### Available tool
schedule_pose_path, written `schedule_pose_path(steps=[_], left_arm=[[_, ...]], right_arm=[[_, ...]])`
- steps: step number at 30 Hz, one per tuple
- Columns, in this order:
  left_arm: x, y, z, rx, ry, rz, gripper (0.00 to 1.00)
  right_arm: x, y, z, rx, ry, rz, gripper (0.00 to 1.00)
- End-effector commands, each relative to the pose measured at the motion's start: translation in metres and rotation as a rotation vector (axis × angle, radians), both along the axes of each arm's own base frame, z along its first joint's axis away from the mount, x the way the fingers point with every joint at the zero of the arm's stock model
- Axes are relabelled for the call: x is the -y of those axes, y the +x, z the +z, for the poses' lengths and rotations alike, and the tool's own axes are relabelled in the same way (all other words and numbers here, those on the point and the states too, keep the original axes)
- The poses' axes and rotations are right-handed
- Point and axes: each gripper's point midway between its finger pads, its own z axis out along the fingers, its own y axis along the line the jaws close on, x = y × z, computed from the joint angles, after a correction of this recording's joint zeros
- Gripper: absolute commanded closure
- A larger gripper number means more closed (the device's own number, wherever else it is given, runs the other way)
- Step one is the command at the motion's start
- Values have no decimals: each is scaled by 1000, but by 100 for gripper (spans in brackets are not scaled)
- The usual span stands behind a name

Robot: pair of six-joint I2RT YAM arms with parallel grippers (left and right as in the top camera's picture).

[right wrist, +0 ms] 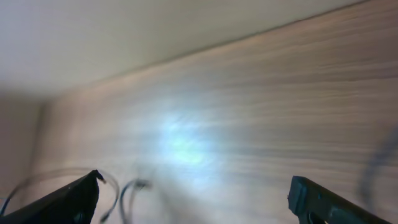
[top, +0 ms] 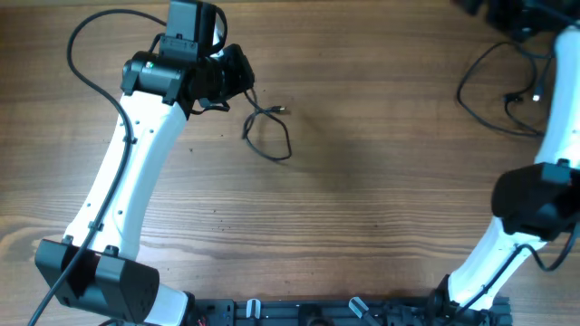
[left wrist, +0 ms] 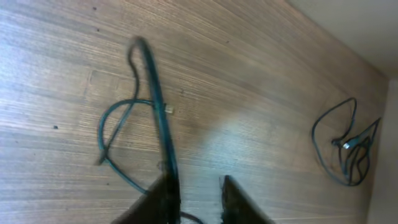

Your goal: Untangle cables

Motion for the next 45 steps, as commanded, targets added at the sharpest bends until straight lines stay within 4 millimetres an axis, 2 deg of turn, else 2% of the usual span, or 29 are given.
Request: schedule_pose_path(steps=[1, 2, 3, 7, 10, 15, 17, 20, 22, 26, 30, 35, 38, 45], left_arm=[[-5, 8, 3, 30, 20, 14, 33], [-13, 9, 1, 33, 52, 40, 9], [-18, 9, -1, 29, 76, 57, 0], [-49, 2, -12, -13, 214, 142, 0], [-79, -8, -19, -62, 334, 215, 0], [-117, -13, -24, -117, 345, 299, 0], [-128, -13, -25, -135, 303, 322, 0], [-142, -13, -26, -157, 220, 346, 0], [-152, -13, -26, -166, 184, 369, 0], [-154, -13, -26, -167, 182, 375, 0], [-151, -13, -26, -168, 171, 365, 0], [-151, -14, -26, -171, 169, 365, 0], [-151, -14, -26, -171, 169, 365, 0], [-151, -13, -26, -166, 169, 365, 0]], right_arm=[[-61, -7, 1, 35, -25, 196, 0], [-73, -8, -3, 24, -59, 210, 0], [-81, -9, -6, 16, -79, 219, 0], [-117, -18, -17, -22, -146, 268, 0], [-132, -23, -23, -38, -193, 288, 0], [-138, -26, -29, -57, -198, 304, 0], [-147, -31, -35, -46, -205, 390, 0], [-160, -36, -57, -101, -210, 441, 0], [-169, -36, -85, -184, -193, 442, 1], [-182, -34, -121, -289, -174, 406, 11], [-179, -27, -158, -390, -236, 285, 14], [-195, -33, -199, -448, -263, 350, 24], [-216, -42, -210, -440, -253, 462, 26], [-279, -58, -205, -286, -304, 699, 23]])
